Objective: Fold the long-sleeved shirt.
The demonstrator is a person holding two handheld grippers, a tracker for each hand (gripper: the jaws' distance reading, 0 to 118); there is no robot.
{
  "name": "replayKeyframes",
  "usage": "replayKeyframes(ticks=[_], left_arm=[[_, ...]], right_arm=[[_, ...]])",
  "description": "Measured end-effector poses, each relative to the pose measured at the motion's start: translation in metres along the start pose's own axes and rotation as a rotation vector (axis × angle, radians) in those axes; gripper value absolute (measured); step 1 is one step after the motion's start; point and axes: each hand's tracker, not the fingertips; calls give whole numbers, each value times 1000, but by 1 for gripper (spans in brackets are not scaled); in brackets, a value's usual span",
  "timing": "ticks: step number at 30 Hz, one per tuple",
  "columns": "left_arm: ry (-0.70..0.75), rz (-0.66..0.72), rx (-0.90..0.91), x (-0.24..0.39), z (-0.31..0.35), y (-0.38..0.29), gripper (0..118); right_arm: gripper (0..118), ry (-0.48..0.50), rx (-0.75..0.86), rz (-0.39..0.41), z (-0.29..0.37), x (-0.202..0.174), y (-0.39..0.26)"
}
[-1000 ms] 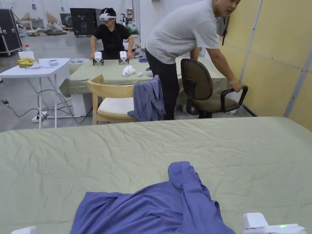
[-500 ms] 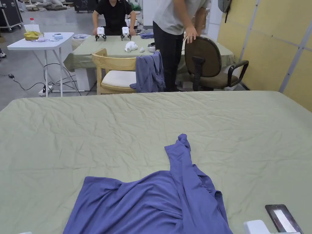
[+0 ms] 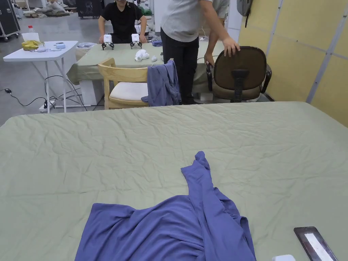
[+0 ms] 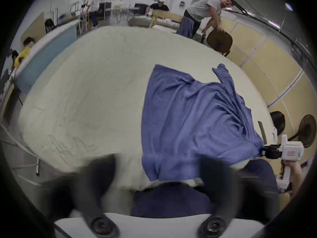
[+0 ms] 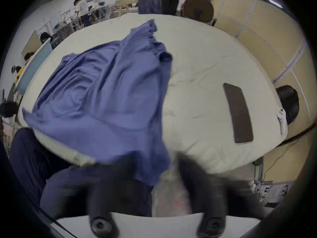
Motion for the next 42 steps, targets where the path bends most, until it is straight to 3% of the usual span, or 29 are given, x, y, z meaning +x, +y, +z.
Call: replayKeyframes(ticks=[2, 5, 14, 15, 16, 17, 18, 19, 20, 21, 24, 27, 33, 40, 41, 42], left_arm=[[-43, -2, 119, 8, 18, 9, 111], [-99, -10, 107, 21, 32, 22, 111], [-187, 2, 182, 56, 59, 46, 107], [-190, -5, 192, 57, 62, 46, 91], [-185, -18, 210, 60, 64, 47, 62], [-161, -42, 224, 65, 66, 49, 15], [-114, -63, 228, 70, 65, 51, 0], [-75, -56, 239, 67, 64, 50, 0], [-85, -78, 224, 68, 62, 52, 0], [-102, -89, 219, 69, 61, 55, 0], [-124, -72, 223, 71, 60, 62, 0], [-129, -79, 216, 75, 53, 73, 0], [-145, -57, 198, 77, 26, 87, 0], [-137, -68, 146, 72, -34, 116, 2], [-143, -70, 156, 69, -49, 126, 14], [-141, -93, 157, 67, -68, 140, 61]], right_arm=[[110, 7, 127, -55, 17, 12, 2], [116, 91, 141, -174, 32, 24, 12], [116, 102, 284, -222, 76, 25, 30], [116, 100, 300, -231, 79, 24, 31], [116, 99, 309, -236, 82, 20, 31], [110, 100, 314, -242, 87, 21, 32], [75, 119, 332, -253, 93, 24, 32], [24, 146, 372, -261, 96, 26, 33], [2, 125, 366, -265, 95, 21, 33], [2, 33, 362, -325, 103, 22, 32], [2, 134, 383, -297, 103, 19, 40], [2, 136, 381, -297, 104, 15, 50], [2, 189, 388, -217, 75, -4, 96], [2, 192, 390, -207, 51, -22, 132], [2, 196, 378, -210, 48, -24, 130], [2, 198, 361, -215, 45, -24, 126]])
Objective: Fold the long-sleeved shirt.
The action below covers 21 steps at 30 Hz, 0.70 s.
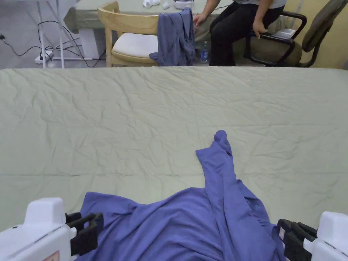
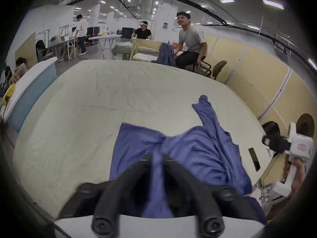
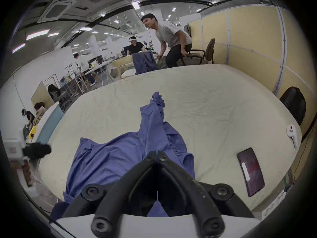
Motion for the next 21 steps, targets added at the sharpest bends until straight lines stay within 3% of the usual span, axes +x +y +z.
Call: replayKeyframes(ticks=[1, 2, 3, 6, 8, 9, 10, 11, 12, 13, 14, 15, 17, 18, 20, 21], left_arm=[[9, -27, -26, -6, -23, 9, 105], [40, -51, -74, -13, -49, 16, 118], [54, -53, -38, -22, -67, 23, 110], [237, -146, -93, -38, -135, 31, 110], [269, -208, -164, -43, -170, 24, 110], [249, -226, -202, -46, -188, 13, 103], [192, -268, -256, -45, -199, 4, 84], [128, -315, -324, -43, -206, -3, 74], [88, -358, -269, -41, -203, -4, 70], [142, -407, -215, -39, -195, 2, 49], [77, -382, -273, -38, -189, 10, 11], [39, -311, -263, -39, -183, 17, 2], [61, -233, -258, -41, -167, 26, 1], [21, -198, -256, -44, -158, 32, 1], [3, -130, -192, -53, -135, 41, 1], [-5, -104, -175, -49, -118, 44, 1]], right_arm=[[2, 1, -19, -4, -1, 2, -4], [2, -1, -40, -9, -3, 9, -11], [2, -11, -55, -18, -3, 13, -17], [2, -36, -110, -46, -2, 30, -32], [2, -48, -158, -58, -2, 37, -41], [2, -41, -180, -61, -2, 41, -45], [2, -38, -201, -66, -1, 45, -50], [2, -35, -222, -65, -1, 48, -53], [2, -34, -252, -49, -1, 49, -56], [2, -29, -271, -23, -1, 49, -58], [3, -13, -290, 2, -1, 51, -62], [9, 9, -312, 19, -2, 52, -65], [88, 50, -346, 31, -9, 54, -70], [118, 47, -358, 40, -13, 56, -75], [107, -12, -375, 44, -17, 55, -85], [107, -3, -359, 85, -24, 53, -87]])
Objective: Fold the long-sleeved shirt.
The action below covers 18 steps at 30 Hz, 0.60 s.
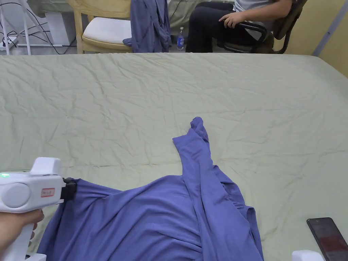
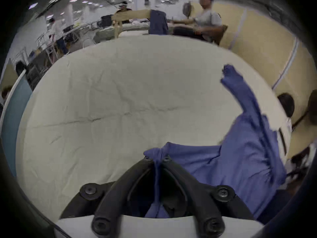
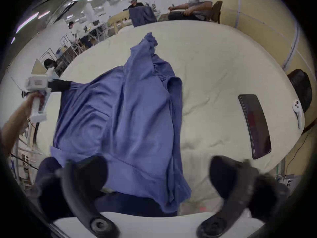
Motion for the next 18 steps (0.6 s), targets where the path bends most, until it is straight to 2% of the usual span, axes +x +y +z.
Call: replayKeyframes(ticks=[2, 4, 5, 7, 8, 11, 16, 18], left_arm=[[-19, 57, 32, -9, 23, 2, 1], [-54, 90, 36, -9, 37, 2, 1], [-48, 90, 41, -9, 44, 1, 1], [-27, 106, 47, -11, 54, 0, 1], [-22, 131, 47, -10, 56, 1, 1], [-50, 251, 63, -19, 76, -2, 1], [-91, 294, 144, -13, 130, -4, 1], [-125, 331, 205, -11, 166, -1, 1]], right_arm=[[110, -32, -59, 32, -10, 3, -12], [102, -63, -155, 64, -28, -1, -17], [102, -66, -189, 72, -30, -2, -9], [31, -26, -197, 76, -40, -7, -10], [20, -18, -182, 78, -40, -7, -11], [14, -2, -164, 64, -24, -11, -7], [13, 141, 223, -19, 73, -11, -6], [13, 188, 370, -25, 114, -14, -1]])
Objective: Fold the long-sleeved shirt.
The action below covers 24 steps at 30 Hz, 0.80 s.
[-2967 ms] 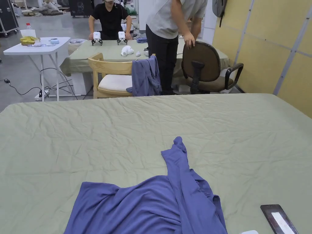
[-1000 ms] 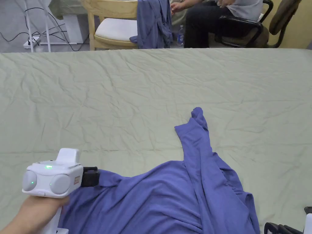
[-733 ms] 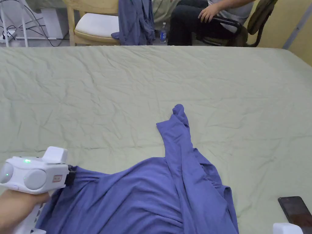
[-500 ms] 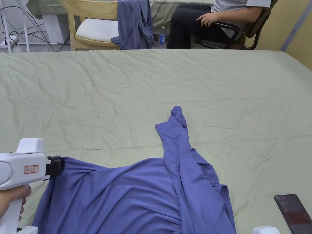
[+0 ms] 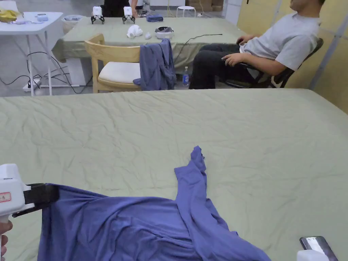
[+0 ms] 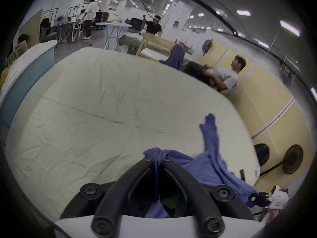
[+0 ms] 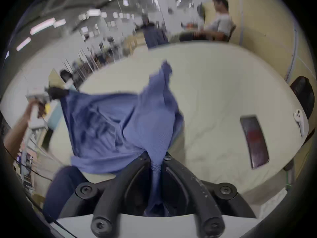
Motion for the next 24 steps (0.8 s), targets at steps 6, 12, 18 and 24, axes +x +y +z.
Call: replayKeyframes(ticks=[6, 12, 18, 24], left_arm=[[-99, 137, 211, 23, 97, 56, 1], [-118, 176, 389, 56, 171, 131, 1], [-102, 182, 507, 81, 205, 206, 1], [-100, 168, 572, 101, 203, 261, 1]], right_arm=[[13, 112, 331, -63, 70, -12, 92], [13, 101, 472, -37, 93, -24, 228], [13, -36, 483, 33, 96, -57, 362], [13, -178, 479, 84, 82, -87, 460]])
